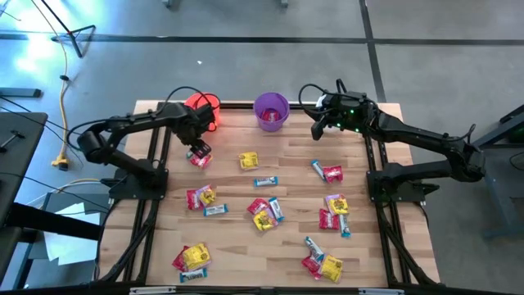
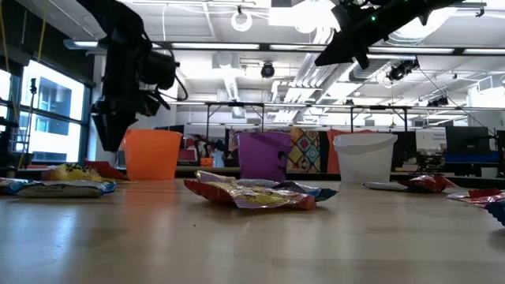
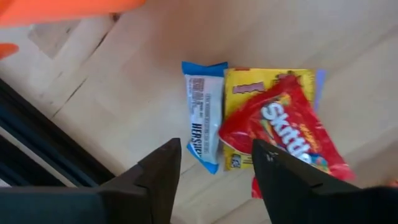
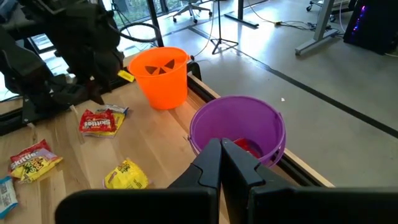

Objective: Sort candy
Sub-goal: Put the white chocolate bar into the orange bucket

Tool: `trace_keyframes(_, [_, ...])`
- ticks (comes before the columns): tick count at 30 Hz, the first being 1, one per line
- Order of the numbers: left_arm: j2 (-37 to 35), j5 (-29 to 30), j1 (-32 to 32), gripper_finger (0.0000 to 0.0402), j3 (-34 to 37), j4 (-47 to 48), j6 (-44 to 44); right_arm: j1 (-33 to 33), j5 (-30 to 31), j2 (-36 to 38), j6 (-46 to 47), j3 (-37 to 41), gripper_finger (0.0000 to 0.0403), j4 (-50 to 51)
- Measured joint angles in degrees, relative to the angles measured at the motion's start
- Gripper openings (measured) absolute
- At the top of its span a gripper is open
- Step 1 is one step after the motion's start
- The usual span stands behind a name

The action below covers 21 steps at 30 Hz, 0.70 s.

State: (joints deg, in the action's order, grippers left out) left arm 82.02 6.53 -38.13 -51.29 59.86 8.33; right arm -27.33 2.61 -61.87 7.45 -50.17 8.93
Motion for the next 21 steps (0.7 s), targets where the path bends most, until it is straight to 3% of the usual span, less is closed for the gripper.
trace_keyframes(10, [1.9, -1.9, -3.5, 0.0173, 8.5, -5.8, -1.5, 0.0, 1.5, 0.0, -0.4, 0.0, 0.0000, 0.0])
trace_keyframes(21, [1.9, -4.7, -3.9, 0.0098, 7.8, -11.3, -2.3, 0.0, 1.5, 0.0, -0.4, 0.0, 0.0000, 0.0])
